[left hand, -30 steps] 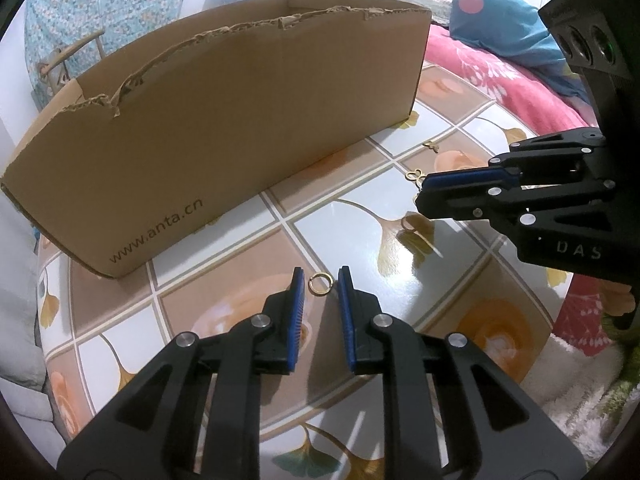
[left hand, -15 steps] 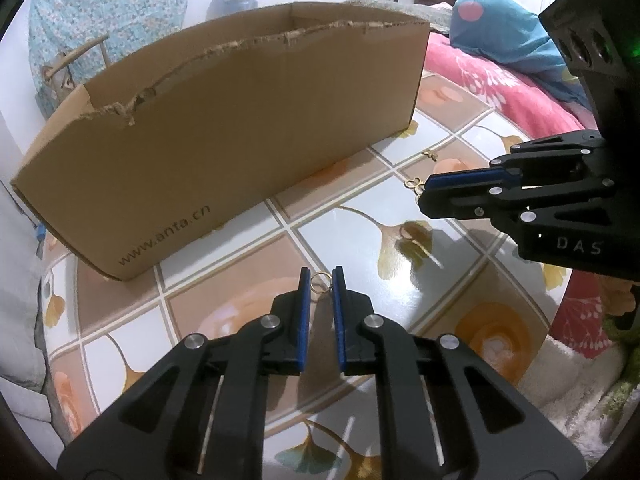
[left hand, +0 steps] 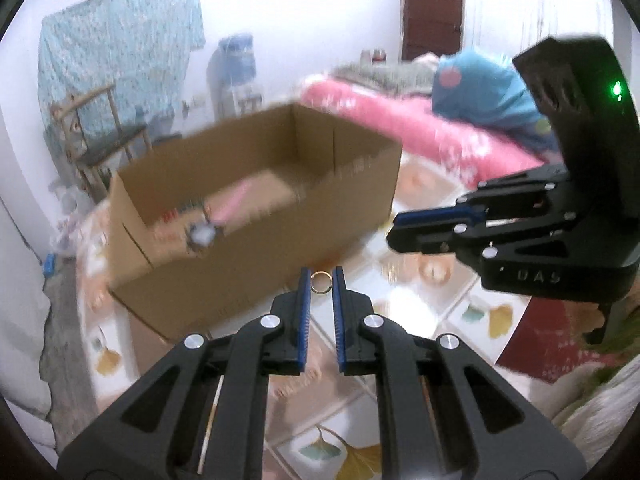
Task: Organize jewelry
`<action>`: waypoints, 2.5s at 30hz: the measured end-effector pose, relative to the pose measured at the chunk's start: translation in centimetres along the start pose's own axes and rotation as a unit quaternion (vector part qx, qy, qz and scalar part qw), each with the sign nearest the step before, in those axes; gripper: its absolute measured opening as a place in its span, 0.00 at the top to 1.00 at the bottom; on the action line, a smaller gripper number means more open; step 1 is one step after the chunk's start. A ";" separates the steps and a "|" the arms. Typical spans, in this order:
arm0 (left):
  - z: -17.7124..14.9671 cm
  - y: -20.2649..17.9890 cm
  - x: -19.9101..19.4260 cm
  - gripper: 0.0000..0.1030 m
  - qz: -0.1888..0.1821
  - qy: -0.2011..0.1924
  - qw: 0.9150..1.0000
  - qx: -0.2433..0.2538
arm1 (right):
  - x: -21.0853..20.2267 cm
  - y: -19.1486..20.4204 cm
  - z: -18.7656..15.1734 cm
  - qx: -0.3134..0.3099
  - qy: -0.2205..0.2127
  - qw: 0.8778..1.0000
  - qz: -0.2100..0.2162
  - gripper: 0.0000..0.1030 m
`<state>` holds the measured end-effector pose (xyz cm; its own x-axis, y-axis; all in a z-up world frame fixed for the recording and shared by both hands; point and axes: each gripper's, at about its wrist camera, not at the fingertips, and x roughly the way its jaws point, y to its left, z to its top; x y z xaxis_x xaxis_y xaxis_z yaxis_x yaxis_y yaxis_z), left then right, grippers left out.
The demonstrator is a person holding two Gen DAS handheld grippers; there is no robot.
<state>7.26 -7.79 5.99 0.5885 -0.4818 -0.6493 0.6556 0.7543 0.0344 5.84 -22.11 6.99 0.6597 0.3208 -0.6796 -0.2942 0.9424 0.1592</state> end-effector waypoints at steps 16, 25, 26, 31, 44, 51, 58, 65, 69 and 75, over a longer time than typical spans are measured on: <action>10.2 7.2 6.9 0.91 -0.017 0.041 0.999 0.018 | 5.0 -5.8 12.2 -0.019 0.012 0.998 0.064 0.90; 11.4 9.4 14.8 0.91 -0.061 0.174 0.983 0.015 | 12.6 -7.7 14.8 -0.028 0.138 0.988 0.063 0.90; 11.4 9.4 15.3 0.91 -0.060 0.185 0.981 0.018 | 13.0 -7.6 14.9 -0.030 0.146 0.987 0.060 0.90; 11.0 9.6 16.8 0.90 -0.068 0.211 0.975 0.011 | 15.0 -7.7 15.1 -0.035 0.175 0.983 0.050 0.90; 11.0 11.3 16.7 0.78 -0.076 0.204 0.975 -0.041 | 13.4 -9.7 15.5 0.013 0.149 0.987 0.049 0.89; 12.7 10.9 11.0 0.70 -0.021 0.113 0.993 -0.024 | 7.7 -10.9 16.1 0.041 0.087 0.994 0.056 0.62; 11.8 8.8 1.8 0.43 0.014 -0.002 1.000 -0.007 | -0.8 -11.1 13.5 0.073 0.004 0.994 0.077 0.52; 6.4 5.9 -3.5 0.35 -0.035 -0.056 0.997 -0.040 | -4.8 -10.4 6.6 0.099 -0.012 0.994 0.046 0.43; 2.9 3.6 -2.6 0.31 -0.060 -0.038 0.996 -0.053 | -3.9 -11.0 2.4 0.136 0.018 0.990 0.021 0.43; -1.1 1.2 2.6 0.31 -0.090 0.022 0.992 -0.087 | -1.2 -12.5 -2.3 0.206 0.060 0.977 0.009 0.43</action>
<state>9.02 -7.67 3.54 0.4451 -0.5984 -0.6662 0.6544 0.7251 -0.2142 7.11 -34.51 4.18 0.5639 0.3481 -0.7489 0.0142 0.9026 0.4302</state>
